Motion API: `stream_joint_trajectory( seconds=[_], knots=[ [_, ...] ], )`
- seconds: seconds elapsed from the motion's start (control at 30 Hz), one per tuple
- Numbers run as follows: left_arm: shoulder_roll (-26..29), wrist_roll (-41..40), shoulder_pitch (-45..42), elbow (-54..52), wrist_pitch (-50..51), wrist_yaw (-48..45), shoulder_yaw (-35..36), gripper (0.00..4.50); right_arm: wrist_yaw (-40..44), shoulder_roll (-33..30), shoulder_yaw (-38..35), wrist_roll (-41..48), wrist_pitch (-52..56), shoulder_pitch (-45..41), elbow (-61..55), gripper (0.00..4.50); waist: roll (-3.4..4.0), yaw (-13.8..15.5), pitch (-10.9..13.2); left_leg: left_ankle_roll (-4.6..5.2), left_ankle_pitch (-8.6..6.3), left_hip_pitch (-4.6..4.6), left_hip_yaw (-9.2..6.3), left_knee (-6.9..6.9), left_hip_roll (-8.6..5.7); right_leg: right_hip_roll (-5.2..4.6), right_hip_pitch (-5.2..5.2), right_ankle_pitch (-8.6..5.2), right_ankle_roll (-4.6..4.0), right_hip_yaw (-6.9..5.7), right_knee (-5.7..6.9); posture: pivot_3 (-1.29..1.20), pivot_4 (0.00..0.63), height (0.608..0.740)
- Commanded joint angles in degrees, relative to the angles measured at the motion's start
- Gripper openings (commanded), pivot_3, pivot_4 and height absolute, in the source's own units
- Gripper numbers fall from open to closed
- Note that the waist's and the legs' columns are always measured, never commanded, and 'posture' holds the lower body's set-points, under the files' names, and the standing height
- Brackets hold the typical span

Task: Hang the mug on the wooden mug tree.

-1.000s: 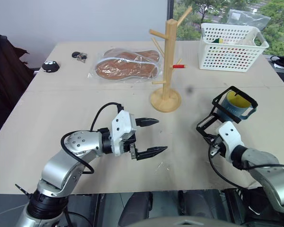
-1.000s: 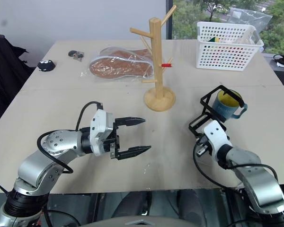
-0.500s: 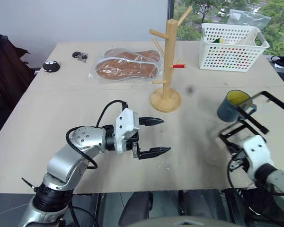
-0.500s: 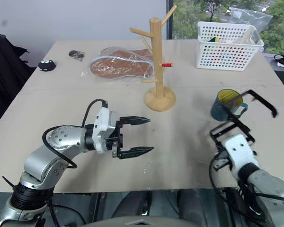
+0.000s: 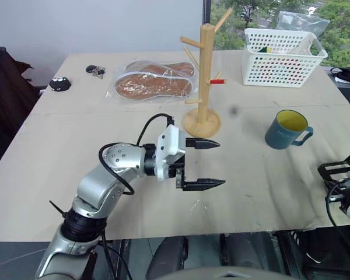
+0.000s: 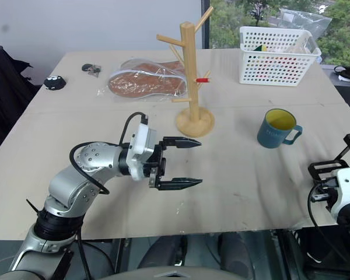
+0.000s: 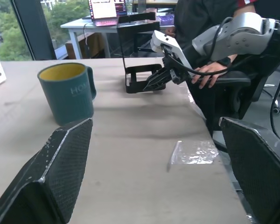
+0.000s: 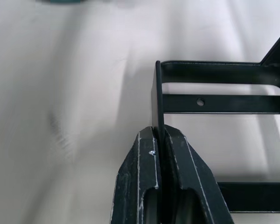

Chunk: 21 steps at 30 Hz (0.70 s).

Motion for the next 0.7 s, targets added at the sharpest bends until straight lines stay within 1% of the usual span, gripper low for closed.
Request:
stream_joint_trajectory(
  seconds=[0.03,0.07,0.17,0.2,0.27,0.33,0.43,0.5,0.6,0.7],
  knots=[
    [0.00,0.25,-0.47,-0.14,-1.36,-0.66,0.13,4.50,1.36,-2.26,-4.09,1.98,-0.95,-0.94,-0.70,0.96,0.00,0.08,0.00,0.00,0.00,0.00,-0.02,0.00,0.00,0.00,0.00,0.00,0.00,-0.01,0.00,0.00,0.150,0.740],
    [0.12,0.35,-0.20,-0.13,-1.52,-0.72,0.19,4.50,1.61,-2.45,-4.59,2.32,-0.75,-0.57,-1.30,1.41,0.00,0.09,0.00,0.00,0.00,0.00,-0.04,0.00,0.01,0.01,0.00,0.00,0.00,-0.01,0.00,0.00,0.150,0.740],
    [0.35,0.54,0.64,-0.28,-1.73,-0.70,0.52,4.50,1.46,-2.63,-6.94,3.75,-0.03,0.56,-4.33,3.01,0.01,0.28,0.00,0.00,0.00,-0.03,-0.10,0.00,0.01,0.01,0.00,0.00,0.00,-0.06,0.00,0.00,0.150,0.740],
    [0.44,0.57,0.96,-0.39,-1.75,-0.66,0.76,4.50,1.29,-2.52,-7.60,4.27,0.18,0.93,-5.82,3.46,0.01,0.26,0.00,0.00,0.00,-0.03,-0.10,0.00,0.01,0.01,0.00,0.00,0.00,-0.06,0.00,0.00,0.150,0.740],
    [0.95,0.31,2.16,-0.86,-1.40,-0.13,1.96,4.50,1.55,-2.02,-9.30,8.62,2.84,1.89,-12.33,4.47,0.07,0.22,-0.02,0.00,0.00,-0.03,-0.09,0.00,0.02,0.00,0.00,0.00,0.00,-0.03,0.00,0.00,0.150,0.740],
    [1.45,0.29,3.23,-1.16,-1.29,0.27,2.84,4.50,0.60,-1.54,-10.03,12.96,6.26,1.94,-17.67,4.47,0.06,-0.03,-0.01,0.01,-0.01,-0.01,-0.09,0.00,0.06,0.02,0.00,0.00,0.00,-0.02,0.02,0.00,0.150,0.740],
    [1.16,-0.35,4.02,-1.85,-0.79,1.44,3.31,4.50,-3.86,0.73,-4.50,13.70,8.27,-0.65,-21.74,4.47,0.00,0.02,-0.02,0.01,-0.01,0.02,-0.11,0.00,0.11,0.05,0.05,0.00,0.00,-0.04,0.01,0.00,0.150,0.740],
    [0.70,-0.72,3.78,-2.42,-0.39,2.20,3.27,4.50,-7.21,2.76,-0.36,10.89,7.44,-2.59,-20.94,4.47,-0.05,0.08,-0.03,0.01,-0.01,0.03,-0.12,0.02,0.10,0.05,0.08,0.00,0.00,-0.07,0.00,0.00,0.150,0.740],
    [0.12,-0.79,2.65,-2.87,0.09,3.26,2.99,4.50,-11.69,5.24,5.35,3.81,2.30,-6.07,-15.37,4.47,-0.05,0.20,-0.03,0.01,-0.01,0.00,-0.13,0.09,0.05,0.01,0.08,0.00,0.00,-0.08,0.00,0.00,0.150,0.740],
    [0.05,-0.70,1.67,-3.05,0.33,3.97,3.12,4.50,-14.09,7.10,8.20,-0.96,-4.29,-10.16,-8.89,4.47,-0.04,0.26,-0.02,-0.23,0.13,-0.02,-0.13,0.12,-0.01,-0.01,0.07,0.00,0.00,-0.08,0.00,0.00,0.150,0.740]
  ],
)
